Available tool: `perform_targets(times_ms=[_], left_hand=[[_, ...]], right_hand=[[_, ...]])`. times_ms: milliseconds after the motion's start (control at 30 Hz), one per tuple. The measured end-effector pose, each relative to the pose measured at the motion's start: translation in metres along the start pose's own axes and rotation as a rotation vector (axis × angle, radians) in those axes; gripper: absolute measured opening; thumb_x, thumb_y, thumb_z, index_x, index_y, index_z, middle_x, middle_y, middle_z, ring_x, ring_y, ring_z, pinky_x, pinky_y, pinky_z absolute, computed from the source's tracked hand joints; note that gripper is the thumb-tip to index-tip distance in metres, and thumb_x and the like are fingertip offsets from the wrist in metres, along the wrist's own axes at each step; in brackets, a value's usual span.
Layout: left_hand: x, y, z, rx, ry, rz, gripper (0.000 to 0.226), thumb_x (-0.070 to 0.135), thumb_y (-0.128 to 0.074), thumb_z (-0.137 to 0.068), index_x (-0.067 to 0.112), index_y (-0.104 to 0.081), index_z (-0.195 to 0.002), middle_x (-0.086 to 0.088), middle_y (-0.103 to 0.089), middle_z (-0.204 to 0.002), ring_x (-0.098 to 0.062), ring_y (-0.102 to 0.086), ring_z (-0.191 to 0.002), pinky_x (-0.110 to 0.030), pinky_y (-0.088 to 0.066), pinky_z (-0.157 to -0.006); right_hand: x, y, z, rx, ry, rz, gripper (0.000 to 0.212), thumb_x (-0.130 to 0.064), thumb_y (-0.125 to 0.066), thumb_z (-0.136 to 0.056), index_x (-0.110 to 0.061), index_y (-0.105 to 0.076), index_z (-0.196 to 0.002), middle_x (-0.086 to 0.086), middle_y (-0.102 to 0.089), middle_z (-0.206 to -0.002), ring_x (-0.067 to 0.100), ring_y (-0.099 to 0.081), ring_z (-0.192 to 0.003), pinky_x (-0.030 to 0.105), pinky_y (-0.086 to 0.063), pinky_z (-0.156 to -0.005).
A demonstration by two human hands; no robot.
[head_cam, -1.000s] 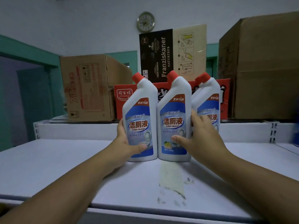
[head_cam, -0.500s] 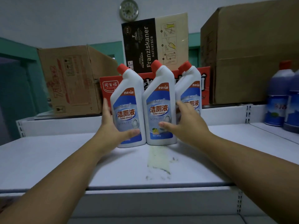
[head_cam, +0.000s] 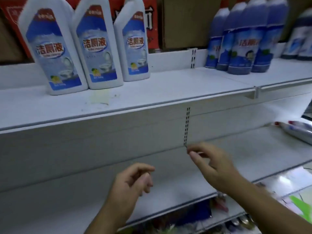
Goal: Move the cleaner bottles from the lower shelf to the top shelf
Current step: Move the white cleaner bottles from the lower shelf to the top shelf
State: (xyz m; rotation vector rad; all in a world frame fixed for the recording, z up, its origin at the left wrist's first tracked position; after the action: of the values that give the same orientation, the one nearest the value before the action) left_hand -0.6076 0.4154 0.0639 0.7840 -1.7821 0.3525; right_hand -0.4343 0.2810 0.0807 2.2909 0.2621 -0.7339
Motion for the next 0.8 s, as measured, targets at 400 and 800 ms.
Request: perform_targets(times_ms=[400,800], left_hand=[[-0.089,-0.171,-0.003,-0.747,0.281,-0.58,0.06,0.057,-0.051,-0.087,0.038,-0.035,-0.141,0.01,-0.043,-0.145,-0.01,-0.042,-0.129,-0.027,-0.037,-0.102],[-0.047,-0.31,0.002,-0.904,0.246,-0.702,0.056,0.052,-0.047,-0.091,0.033,-0.033,-0.142,0.011,-0.054,-0.13,-0.009,-0.051,-0.111,-0.023,-0.041,-0.09]], right_hand=[[0.107,0.021,0.156,-0.461,-0.915,0.343,0.055,-0.037,-0.056,-0.088,-0.025,-0.038,-0.139,0.0,-0.046,-0.138,0.012,-0.05,-0.113,0.018,-0.036,-0.086],[0.156,0.141,0.217,-0.577,-0.953,0.299,0.049,-0.055,-0.049,-0.083,-0.028,-0.049,-0.123,-0.003,-0.06,-0.122,0.018,-0.056,-0.109,0.033,-0.047,-0.09]])
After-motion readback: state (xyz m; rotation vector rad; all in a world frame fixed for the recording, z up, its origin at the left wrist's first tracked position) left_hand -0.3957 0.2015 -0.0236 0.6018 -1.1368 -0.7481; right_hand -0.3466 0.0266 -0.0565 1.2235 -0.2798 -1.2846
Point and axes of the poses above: each hand's wrist, its own z-axis away from the middle knuckle, its own y-axis out of the back of the hand, x = y × z, the point moved 5 cm from there along -z, towards the middle knuckle
